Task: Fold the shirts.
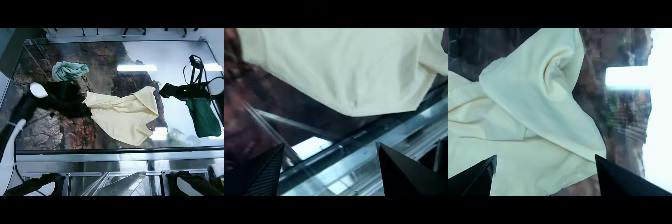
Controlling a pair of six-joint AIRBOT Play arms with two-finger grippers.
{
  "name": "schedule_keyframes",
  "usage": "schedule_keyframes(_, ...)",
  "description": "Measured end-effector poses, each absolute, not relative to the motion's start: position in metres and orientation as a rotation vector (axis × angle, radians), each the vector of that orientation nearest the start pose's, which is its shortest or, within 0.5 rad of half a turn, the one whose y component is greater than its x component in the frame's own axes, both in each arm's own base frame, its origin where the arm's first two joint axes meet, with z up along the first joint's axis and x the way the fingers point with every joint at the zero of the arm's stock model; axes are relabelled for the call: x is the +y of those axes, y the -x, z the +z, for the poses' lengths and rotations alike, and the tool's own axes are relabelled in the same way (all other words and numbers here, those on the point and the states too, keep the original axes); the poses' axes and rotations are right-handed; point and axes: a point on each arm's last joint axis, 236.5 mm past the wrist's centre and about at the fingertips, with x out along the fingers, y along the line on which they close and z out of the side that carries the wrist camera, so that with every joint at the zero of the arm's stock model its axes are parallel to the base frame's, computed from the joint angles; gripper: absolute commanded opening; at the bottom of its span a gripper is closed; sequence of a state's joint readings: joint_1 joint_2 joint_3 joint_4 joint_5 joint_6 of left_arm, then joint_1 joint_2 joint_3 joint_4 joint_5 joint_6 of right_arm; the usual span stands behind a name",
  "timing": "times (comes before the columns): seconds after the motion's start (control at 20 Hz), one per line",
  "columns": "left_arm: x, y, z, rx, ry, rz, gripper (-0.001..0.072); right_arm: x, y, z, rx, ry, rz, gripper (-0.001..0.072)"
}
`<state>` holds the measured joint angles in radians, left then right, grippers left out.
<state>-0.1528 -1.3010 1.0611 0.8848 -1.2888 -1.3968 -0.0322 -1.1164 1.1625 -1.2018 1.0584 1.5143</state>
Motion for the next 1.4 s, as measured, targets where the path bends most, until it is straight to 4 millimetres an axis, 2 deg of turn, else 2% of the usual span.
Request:
schedule_keyframes(0.1,-0.215,-0.277,-0.015,1.48,0.527,-0.605,0.0642,0.062,-0.391,0.108,0.965,-0.294,0.205,0.0708)
schedule_keyframes(0.2,-0.231,-0.254,-0.042,1.495,0.611,-0.572,0.064,0.063,-0.385,0.115,0.95,-0.299,0.212,0.0708)
schedule_keyframes(0.25,-0.237,-0.246,-0.053,1.502,0.629,-0.555,0.0565,0.063,-0.384,0.117,0.945,-0.301,0.211,0.0708)
schedule_keyframes(0.3,-0.242,-0.242,-0.064,1.505,0.64,-0.537,0.0463,0.063,-0.382,0.119,0.945,-0.301,0.213,0.0708)
schedule_keyframes(0.45,-0.262,-0.238,-0.086,1.528,0.633,-0.521,0.0465,0.064,-0.38,0.122,0.938,-0.302,0.216,0.0708)
schedule_keyframes(0.6,-0.287,-0.246,-0.099,1.545,0.606,-0.534,0.0465,0.064,-0.379,0.123,0.937,-0.302,0.218,0.0707)
schedule_keyframes(0.85,-0.329,-0.252,-0.114,1.617,0.604,-0.586,0.0463,0.064,-0.379,0.123,0.936,-0.298,0.215,0.0707)
schedule_keyframes(0.9,-0.336,-0.253,-0.116,1.626,0.611,-0.593,0.0318,0.063,-0.379,0.122,0.937,-0.295,0.213,0.0708)
schedule_keyframes(0.95,-0.342,-0.255,-0.119,1.623,0.608,-0.598,0.0024,0.062,-0.379,0.122,0.937,-0.291,0.211,0.0708)
schedule_keyframes(1.1,-0.354,-0.268,-0.114,1.576,0.575,-0.642,0.0014,0.059,-0.377,0.117,0.949,-0.278,0.201,0.0708)
schedule_keyframes(1.2,-0.354,-0.276,-0.096,1.54,0.565,-0.688,0.0014,0.058,-0.374,0.105,0.99,-0.263,0.202,0.0708)
schedule_keyframes(1.25,-0.35,-0.277,-0.087,1.528,0.559,-0.707,0.0015,0.059,-0.37,0.097,1.019,-0.258,0.212,0.0708)
schedule_keyframes(1.4,-0.319,-0.27,-0.073,1.522,0.516,-0.717,0.0015,0.076,-0.356,0.068,1.126,-0.252,0.27,0.0707)
